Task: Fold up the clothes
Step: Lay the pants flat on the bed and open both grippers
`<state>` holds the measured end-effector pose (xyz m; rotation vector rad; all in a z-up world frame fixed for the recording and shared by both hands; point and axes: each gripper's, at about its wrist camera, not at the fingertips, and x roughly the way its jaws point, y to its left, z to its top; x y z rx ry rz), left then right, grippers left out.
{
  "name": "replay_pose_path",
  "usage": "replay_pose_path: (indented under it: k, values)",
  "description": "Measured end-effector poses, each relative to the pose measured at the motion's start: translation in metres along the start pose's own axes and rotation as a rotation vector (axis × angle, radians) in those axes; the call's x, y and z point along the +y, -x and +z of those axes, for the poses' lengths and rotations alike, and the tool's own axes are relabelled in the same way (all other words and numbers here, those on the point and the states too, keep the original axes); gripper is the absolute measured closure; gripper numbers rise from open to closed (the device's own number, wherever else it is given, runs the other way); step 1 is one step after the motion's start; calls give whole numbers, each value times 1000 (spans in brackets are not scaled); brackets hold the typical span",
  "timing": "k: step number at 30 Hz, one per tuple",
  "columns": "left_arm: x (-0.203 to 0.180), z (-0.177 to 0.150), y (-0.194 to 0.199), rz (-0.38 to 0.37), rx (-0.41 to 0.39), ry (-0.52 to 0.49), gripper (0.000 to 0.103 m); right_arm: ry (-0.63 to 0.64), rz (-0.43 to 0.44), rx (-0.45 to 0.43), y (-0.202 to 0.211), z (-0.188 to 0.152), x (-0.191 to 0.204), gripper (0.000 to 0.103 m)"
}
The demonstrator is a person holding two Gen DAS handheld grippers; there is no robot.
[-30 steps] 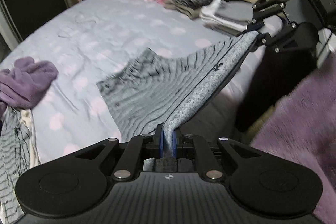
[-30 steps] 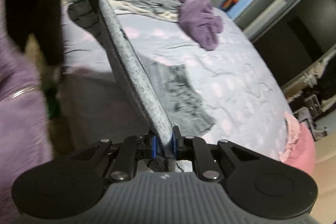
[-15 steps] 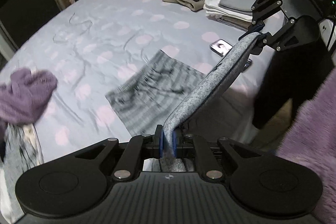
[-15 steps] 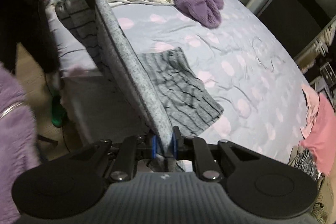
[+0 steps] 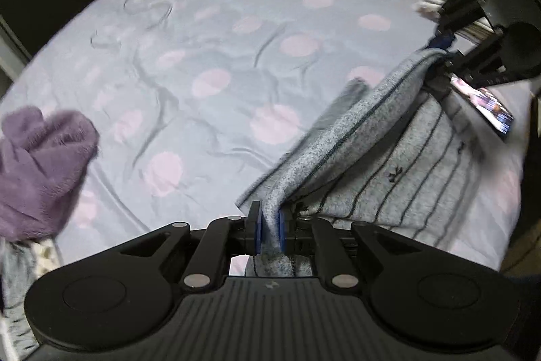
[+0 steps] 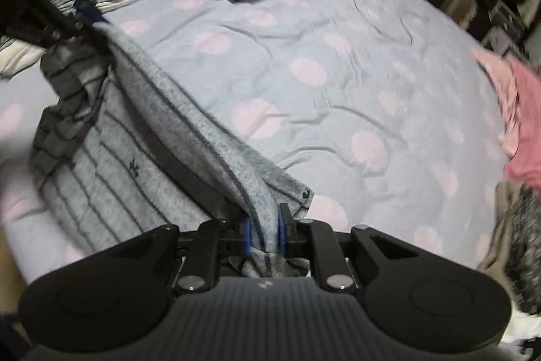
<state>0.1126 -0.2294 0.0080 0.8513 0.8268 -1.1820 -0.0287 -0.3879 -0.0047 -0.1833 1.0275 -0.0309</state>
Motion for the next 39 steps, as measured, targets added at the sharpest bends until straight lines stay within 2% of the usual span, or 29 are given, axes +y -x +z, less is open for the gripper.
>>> replay_pose_path:
  k: [5, 7, 8, 9, 10, 12, 16, 20, 26, 33, 36, 39]
  values:
    - [25, -1, -47, -27, -9, 79, 90, -73, 16, 56, -50, 2, -15, 86]
    - [33, 0, -58, -38, 5, 118, 83, -92, 12, 69, -65, 1, -18, 83]
    - [37, 1, -64, -44, 13, 138, 81, -101, 8, 76, -72, -1, -19, 78]
    - [40, 2, -67, -41, 20, 155, 77, -113, -4, 81, -78, -2, -21, 68]
    - [43, 3, -68, -23, 19, 174, 73, -132, -30, 84, -81, -3, -24, 64]
    - [46, 2, -64, 6, 10, 209, 69, -198, -74, 86, -81, -6, -34, 63]
    - [36, -10, -43, 23, -9, 273, 70, -370, -110, 37, -66, -14, -56, 64]
    - [27, -22, -22, 40, -28, 337, 69, -420, -167, -18, -48, -21, -55, 62]
    - [13, -41, 9, 66, -57, 433, 69, -439, -116, -71, -20, -35, -30, 62]
    - [-47, -95, 17, 20, 3, 504, 70, -359, -44, -47, -3, -61, 22, 62]
    - [-73, -120, 17, -1, 14, 527, 70, -357, -46, -31, 0, -73, 44, 62]
    - [-93, -135, 14, 25, 14, 539, 72, -358, -46, -10, 0, -86, 59, 62]
